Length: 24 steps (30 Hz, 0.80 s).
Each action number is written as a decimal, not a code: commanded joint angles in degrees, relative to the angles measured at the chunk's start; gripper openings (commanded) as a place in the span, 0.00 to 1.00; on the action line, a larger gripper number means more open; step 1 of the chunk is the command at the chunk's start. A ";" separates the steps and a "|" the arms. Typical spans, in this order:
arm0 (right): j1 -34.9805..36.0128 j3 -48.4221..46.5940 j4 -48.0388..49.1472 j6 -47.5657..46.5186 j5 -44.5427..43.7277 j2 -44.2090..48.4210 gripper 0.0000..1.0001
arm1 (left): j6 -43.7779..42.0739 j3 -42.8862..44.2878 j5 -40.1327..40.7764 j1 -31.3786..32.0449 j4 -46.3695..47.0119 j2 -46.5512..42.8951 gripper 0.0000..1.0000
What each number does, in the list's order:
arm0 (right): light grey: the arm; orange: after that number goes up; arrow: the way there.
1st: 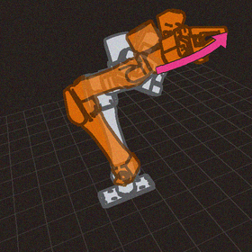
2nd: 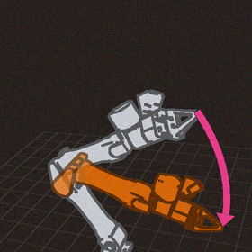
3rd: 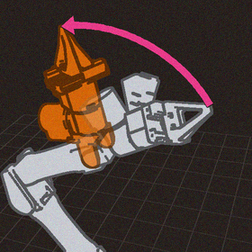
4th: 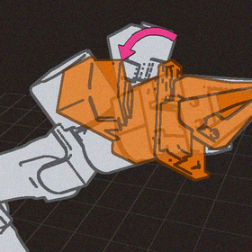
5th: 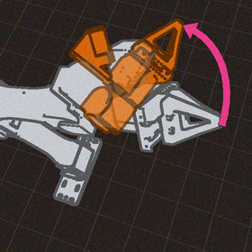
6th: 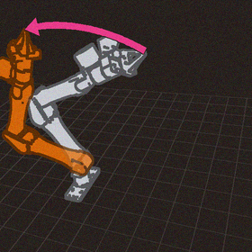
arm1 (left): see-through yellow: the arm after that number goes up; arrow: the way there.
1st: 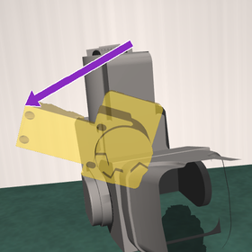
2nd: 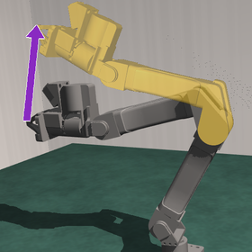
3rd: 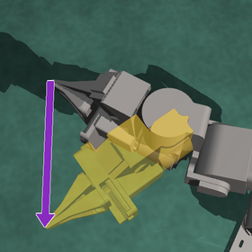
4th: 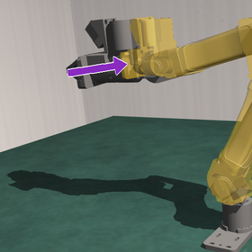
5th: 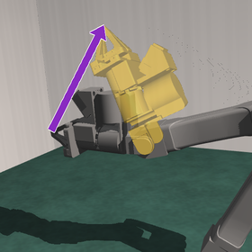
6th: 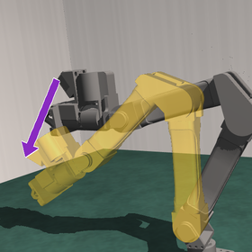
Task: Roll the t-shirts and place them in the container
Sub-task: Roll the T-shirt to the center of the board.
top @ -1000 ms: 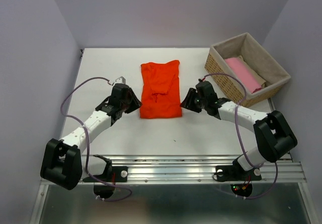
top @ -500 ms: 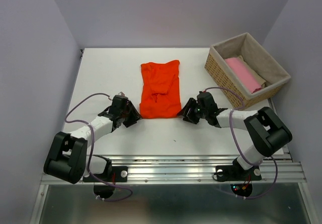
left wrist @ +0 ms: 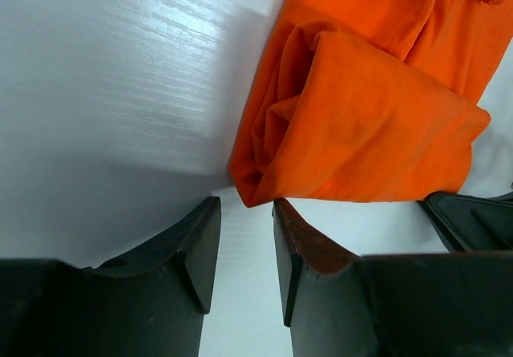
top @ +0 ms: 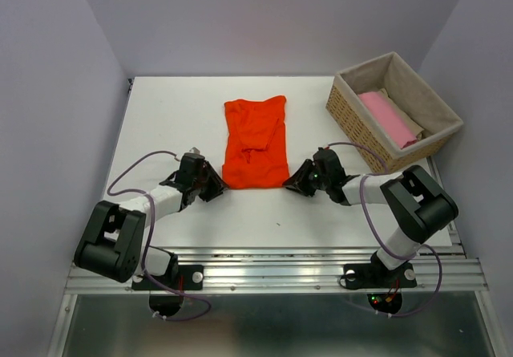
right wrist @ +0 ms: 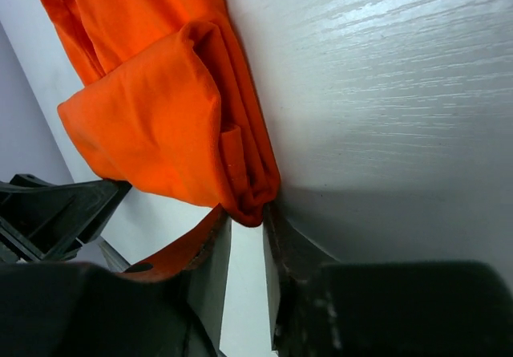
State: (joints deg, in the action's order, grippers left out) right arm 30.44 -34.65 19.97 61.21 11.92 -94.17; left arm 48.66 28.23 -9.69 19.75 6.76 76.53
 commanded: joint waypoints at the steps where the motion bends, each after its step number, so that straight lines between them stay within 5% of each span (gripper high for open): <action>1: -0.11 0.55 2.44 0.14 -2.17 -0.40 0.25 | 0.03 0.16 -0.06 -0.50 2.73 0.63 0.42; 7: -0.11 0.47 2.44 -0.13 -2.78 -0.66 0.11 | -0.15 0.95 0.11 -0.59 4.13 2.74 0.31; 12: -0.11 0.38 2.27 -0.56 -3.13 -0.31 0.01 | -0.67 1.83 0.20 -0.59 4.22 3.71 0.00; 24: -0.11 0.20 -2.21 -3.90 -1.73 6.28 0.01 | 0.29 2.71 -0.76 -0.68 -3.50 -3.57 0.00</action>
State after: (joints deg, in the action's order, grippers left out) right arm 30.44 -34.63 18.85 59.99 10.33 -91.68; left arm 48.75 28.64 -10.44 19.38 7.40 77.30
